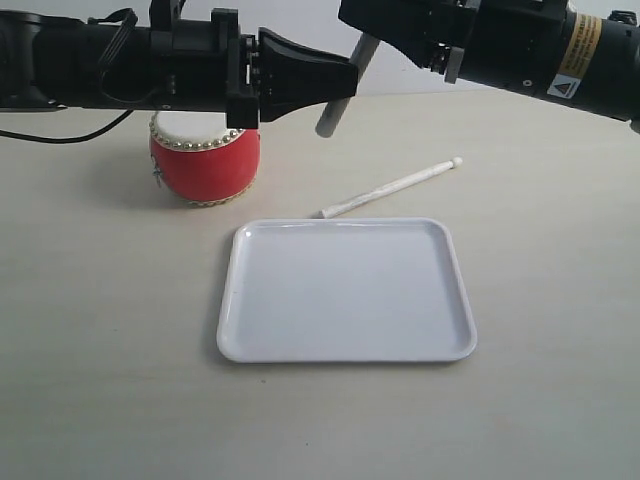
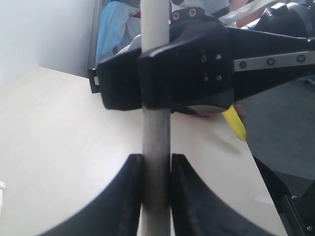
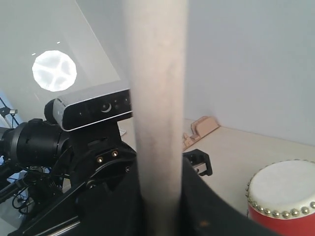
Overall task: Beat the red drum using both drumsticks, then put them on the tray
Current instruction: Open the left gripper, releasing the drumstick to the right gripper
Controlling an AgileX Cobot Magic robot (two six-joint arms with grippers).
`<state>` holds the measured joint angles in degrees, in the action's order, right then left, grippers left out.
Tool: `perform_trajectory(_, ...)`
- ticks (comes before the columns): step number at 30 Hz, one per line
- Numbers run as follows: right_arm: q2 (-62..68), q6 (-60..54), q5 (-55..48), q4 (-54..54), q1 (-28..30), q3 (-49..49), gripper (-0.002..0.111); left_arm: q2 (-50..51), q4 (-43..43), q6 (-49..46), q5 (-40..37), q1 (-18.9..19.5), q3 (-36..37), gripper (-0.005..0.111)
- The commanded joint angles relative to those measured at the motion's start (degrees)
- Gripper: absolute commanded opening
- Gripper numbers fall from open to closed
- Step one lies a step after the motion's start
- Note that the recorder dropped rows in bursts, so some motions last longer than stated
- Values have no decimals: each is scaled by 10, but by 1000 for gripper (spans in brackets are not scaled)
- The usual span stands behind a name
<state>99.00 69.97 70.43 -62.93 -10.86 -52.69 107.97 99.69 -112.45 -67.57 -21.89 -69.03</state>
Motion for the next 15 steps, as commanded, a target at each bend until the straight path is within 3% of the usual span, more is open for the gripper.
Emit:
perform_trajectory(1, -2, 8, -5, 11, 2, -3, 27, -3, 3, -6, -24, -4, -4, 0)
perform_trajectory(7, -2, 8, -5, 9, 2, -3, 44, -3, 3, 0, -24, -4, -9, 0)
perform_trajectory(15, -2, 8, -5, -2, 2, -3, 45, -3, 3, 21, -10, -4, -16, 0)
